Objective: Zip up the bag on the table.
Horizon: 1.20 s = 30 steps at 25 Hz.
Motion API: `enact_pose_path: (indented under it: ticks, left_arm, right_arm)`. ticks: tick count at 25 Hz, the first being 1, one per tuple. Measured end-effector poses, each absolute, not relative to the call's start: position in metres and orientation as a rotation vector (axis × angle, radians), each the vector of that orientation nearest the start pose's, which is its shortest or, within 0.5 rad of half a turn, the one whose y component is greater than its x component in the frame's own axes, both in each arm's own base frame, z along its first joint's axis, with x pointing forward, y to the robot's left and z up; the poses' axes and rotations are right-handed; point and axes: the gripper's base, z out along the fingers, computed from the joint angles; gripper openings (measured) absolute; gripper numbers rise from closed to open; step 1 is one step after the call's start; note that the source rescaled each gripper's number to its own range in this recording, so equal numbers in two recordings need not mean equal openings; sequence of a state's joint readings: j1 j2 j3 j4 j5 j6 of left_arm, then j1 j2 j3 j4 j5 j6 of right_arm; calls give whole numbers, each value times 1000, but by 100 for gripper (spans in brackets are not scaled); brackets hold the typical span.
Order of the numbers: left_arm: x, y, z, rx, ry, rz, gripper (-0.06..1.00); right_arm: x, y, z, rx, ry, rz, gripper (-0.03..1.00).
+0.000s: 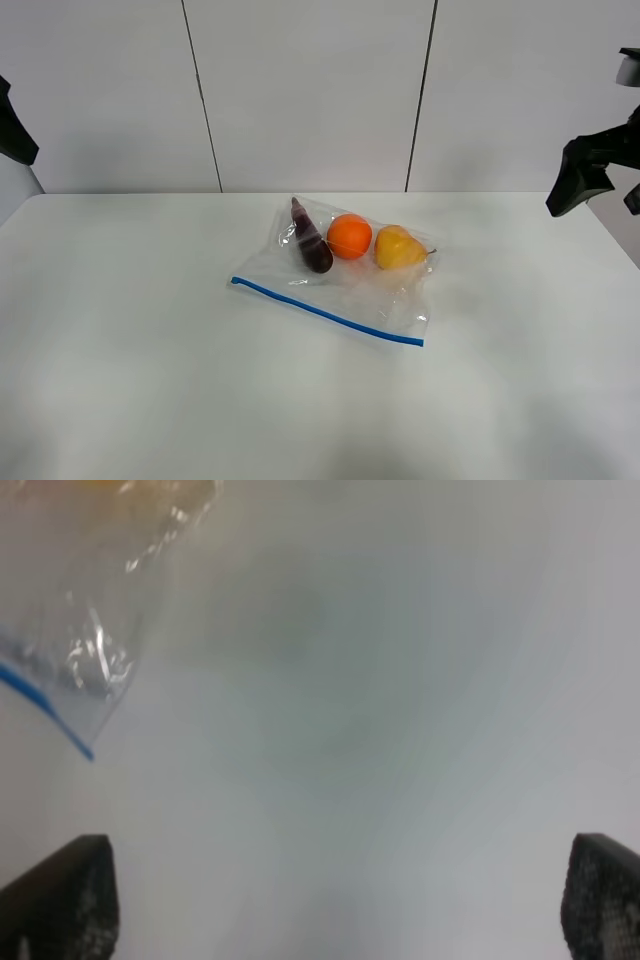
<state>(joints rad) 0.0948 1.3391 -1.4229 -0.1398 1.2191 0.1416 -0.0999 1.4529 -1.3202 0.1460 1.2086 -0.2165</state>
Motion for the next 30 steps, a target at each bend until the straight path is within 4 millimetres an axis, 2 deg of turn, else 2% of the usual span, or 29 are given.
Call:
enact_pose_path:
  ticks: [5,8,13,18,25,30]
  left_arm:
    - [220,9,394,42,2576,-101,96]
    - [189,6,382,42,2586,-102,96]
    - [148,4,354,43,2618,-70,96]
    - [121,6,333,41,2641,-3,96]
    - [88,4,329,-8,2553,-2,96]
    - [65,1,315,-14,2514,0,96]
  right_arm:
    - [232,-9,343,-103,2708,147,96]
    - [204,-6,347,-101,2642,137,96]
    - [172,0,349,-104,2561,129,96]
    - [151,14,331,-238,2598,92,96]
    - [114,7,292,-136,2671,15,96]
    - [78,5,269,-130,2589,16,96]
